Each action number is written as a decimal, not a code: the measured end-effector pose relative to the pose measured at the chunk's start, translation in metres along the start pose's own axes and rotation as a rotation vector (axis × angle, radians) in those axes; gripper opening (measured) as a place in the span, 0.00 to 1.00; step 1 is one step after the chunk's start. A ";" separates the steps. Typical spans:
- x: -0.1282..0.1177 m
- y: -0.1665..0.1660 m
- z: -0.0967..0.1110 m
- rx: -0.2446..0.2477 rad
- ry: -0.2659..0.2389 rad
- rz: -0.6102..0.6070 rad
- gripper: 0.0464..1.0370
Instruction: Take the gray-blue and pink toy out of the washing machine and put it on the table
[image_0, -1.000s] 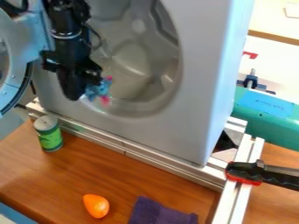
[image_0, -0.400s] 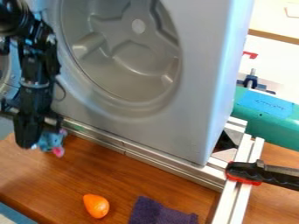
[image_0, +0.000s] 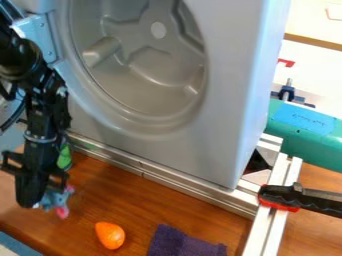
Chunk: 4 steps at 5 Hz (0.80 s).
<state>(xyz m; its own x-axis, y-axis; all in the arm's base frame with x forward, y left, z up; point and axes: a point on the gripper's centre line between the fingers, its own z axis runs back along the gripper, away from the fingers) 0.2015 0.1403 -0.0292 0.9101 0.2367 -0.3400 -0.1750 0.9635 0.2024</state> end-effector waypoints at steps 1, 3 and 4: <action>0.008 -0.005 -0.027 -0.008 -0.021 0.037 0.04; 0.014 -0.007 -0.040 -0.060 -0.026 0.075 0.07; 0.011 -0.009 -0.024 -0.095 -0.058 0.122 0.27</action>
<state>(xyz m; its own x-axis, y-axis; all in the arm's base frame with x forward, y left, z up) 0.2038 0.1375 -0.0563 0.8995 0.3478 -0.2644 -0.3179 0.9362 0.1499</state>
